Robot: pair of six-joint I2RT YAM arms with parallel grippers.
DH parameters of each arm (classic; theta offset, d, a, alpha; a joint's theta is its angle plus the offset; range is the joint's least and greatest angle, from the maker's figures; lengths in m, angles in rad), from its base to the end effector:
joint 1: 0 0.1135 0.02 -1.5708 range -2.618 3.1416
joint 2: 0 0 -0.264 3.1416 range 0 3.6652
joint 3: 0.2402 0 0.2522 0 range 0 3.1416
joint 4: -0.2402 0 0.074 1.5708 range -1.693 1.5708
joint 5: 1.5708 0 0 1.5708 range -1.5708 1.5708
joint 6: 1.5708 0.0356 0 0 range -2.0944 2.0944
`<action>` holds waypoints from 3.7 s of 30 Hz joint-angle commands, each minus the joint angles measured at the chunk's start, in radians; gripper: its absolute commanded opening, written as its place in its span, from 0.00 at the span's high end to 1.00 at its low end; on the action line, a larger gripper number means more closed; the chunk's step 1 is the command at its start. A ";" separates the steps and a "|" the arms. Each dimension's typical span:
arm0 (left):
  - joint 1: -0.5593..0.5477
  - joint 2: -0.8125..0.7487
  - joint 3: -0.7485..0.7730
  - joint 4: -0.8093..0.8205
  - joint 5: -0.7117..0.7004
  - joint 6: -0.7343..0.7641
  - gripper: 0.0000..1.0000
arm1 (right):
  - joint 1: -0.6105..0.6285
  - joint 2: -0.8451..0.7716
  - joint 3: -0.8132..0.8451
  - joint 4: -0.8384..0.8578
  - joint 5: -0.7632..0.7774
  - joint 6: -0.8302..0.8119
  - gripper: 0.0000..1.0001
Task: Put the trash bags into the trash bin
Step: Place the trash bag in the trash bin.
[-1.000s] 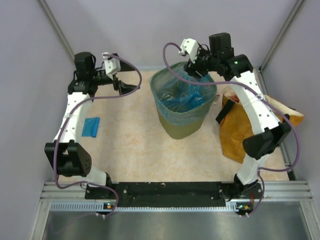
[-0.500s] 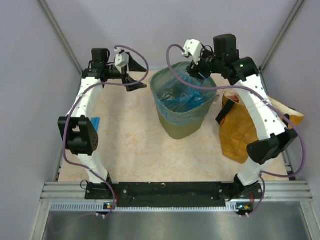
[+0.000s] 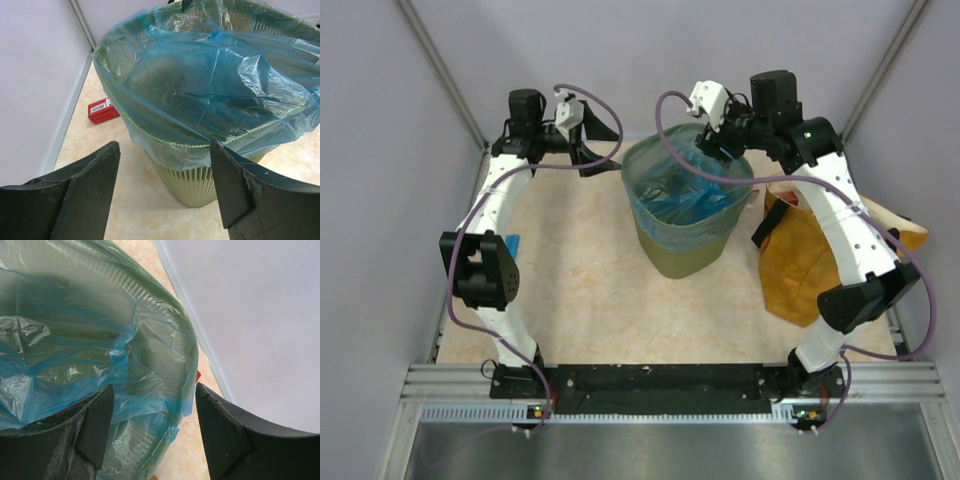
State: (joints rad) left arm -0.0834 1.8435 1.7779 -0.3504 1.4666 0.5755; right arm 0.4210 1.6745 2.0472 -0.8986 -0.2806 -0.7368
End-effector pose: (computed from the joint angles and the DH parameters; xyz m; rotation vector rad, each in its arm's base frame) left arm 0.4062 -0.0695 0.3802 1.3061 1.1241 -1.0627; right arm 0.3129 0.1509 0.4668 -1.2727 1.6397 0.1012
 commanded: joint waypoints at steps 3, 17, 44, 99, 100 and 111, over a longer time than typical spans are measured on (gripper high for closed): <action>-0.016 0.000 -0.035 0.133 0.089 -0.100 0.24 | -0.008 -0.047 -0.015 0.030 0.014 0.001 0.34; -0.018 -0.029 -0.118 0.182 0.107 -0.104 0.33 | -0.008 -0.064 -0.051 0.036 0.024 -0.012 0.34; -0.055 0.175 -0.181 2.021 0.184 -1.827 1.00 | -0.008 -0.076 -0.097 0.050 0.043 -0.026 0.34; -0.047 0.365 -0.387 2.021 0.201 -1.778 1.00 | -0.008 -0.119 -0.205 0.135 0.055 0.056 0.33; -0.047 0.362 -0.388 2.021 0.202 -1.771 1.00 | -0.013 -0.116 -0.205 0.136 0.063 0.056 0.33; -0.049 0.407 -0.402 2.021 0.132 -1.893 1.00 | -0.054 -0.114 -0.176 0.138 0.055 0.151 0.33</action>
State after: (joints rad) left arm -0.1299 2.2242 1.3842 1.3102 1.5028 -1.2484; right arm 0.3832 1.5799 1.8397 -0.7933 -0.2279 -0.6338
